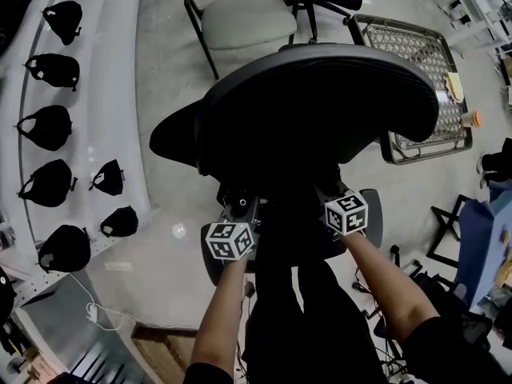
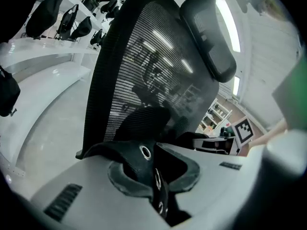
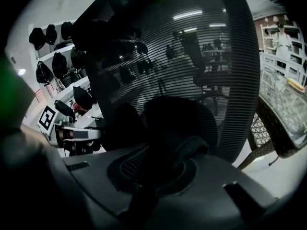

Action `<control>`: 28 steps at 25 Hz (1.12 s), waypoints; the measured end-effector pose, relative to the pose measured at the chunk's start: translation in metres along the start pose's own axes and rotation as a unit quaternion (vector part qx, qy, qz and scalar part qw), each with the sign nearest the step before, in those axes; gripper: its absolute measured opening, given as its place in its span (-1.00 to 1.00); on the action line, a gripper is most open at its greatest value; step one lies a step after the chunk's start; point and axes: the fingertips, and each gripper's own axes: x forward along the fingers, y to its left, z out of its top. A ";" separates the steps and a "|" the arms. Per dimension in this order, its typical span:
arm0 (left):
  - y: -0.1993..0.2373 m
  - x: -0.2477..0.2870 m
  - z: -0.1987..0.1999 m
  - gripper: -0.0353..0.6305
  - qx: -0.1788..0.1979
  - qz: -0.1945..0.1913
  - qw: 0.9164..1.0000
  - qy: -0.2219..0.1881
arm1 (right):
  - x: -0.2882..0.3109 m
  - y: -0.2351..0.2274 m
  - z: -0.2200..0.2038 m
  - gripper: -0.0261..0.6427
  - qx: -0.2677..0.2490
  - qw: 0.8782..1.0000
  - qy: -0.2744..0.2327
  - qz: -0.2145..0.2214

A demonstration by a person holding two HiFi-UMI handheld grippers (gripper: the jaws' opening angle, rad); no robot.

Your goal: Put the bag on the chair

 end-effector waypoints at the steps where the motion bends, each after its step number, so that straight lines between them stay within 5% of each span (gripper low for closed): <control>1: 0.002 0.004 -0.004 -0.82 0.005 -0.001 1.000 0.002 | 0.004 0.002 -0.002 -0.86 0.006 1.000 -0.002 0.007; 11: 0.042 0.027 -0.059 -0.82 0.009 0.020 0.998 0.066 | 0.044 -0.002 -0.055 -0.78 -0.036 0.998 0.058 0.005; 21: 0.061 0.041 -0.075 -0.66 -0.001 0.019 0.996 0.088 | 0.061 -0.010 -0.082 -0.75 0.001 0.997 0.070 0.018; 28: 0.063 0.043 -0.086 -0.50 0.008 -0.004 0.995 0.101 | 0.071 -0.005 -0.084 -0.53 0.010 0.997 0.068 0.022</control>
